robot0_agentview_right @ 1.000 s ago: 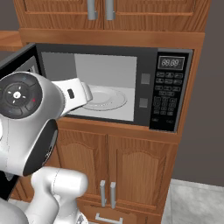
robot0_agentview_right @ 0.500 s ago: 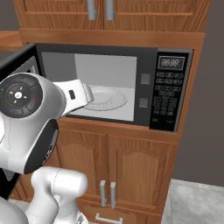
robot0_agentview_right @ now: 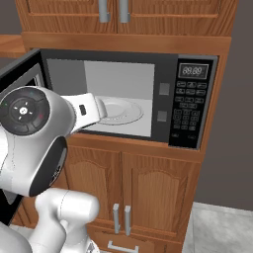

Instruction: Pick the cheese from the counter and place it in the microwave. Then turn on the microwave.

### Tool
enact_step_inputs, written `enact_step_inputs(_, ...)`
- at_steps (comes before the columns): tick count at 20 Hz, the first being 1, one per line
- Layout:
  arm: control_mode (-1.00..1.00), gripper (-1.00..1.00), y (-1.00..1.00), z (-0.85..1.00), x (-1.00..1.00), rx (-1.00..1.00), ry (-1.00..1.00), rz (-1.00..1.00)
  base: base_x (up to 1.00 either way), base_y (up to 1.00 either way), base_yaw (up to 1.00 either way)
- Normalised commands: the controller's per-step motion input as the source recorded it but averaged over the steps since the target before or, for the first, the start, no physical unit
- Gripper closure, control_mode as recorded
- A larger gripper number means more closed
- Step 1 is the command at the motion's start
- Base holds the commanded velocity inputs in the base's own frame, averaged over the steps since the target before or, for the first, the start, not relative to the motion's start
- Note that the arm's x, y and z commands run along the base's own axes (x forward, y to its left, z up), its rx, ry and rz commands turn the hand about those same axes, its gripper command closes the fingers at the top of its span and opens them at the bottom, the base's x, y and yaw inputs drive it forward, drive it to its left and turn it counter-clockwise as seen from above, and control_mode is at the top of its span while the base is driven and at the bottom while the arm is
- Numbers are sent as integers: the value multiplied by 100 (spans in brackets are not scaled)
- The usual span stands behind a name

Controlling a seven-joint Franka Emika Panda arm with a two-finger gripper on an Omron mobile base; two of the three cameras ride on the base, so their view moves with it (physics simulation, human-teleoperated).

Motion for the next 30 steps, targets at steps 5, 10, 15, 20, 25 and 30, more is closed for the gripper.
enact_step_inputs(5,-100,-100,0,-9,7,1,0,-1,0,0,0)
enact_step_inputs(10,-100,-100,0,-9,8,1,0,-1,0,0,0)
enact_step_inputs(15,-100,-100,0,-8,10,1,0,-1,0,0,0)
enact_step_inputs(20,-100,-100,0,-6,11,2,0,-1,0,0,0)
enact_step_inputs(25,-100,-100,0,-3,12,1,1,-1,0,0,0)
enact_step_inputs(30,-100,-100,0,0,9,0,1,-1,0,0,0)
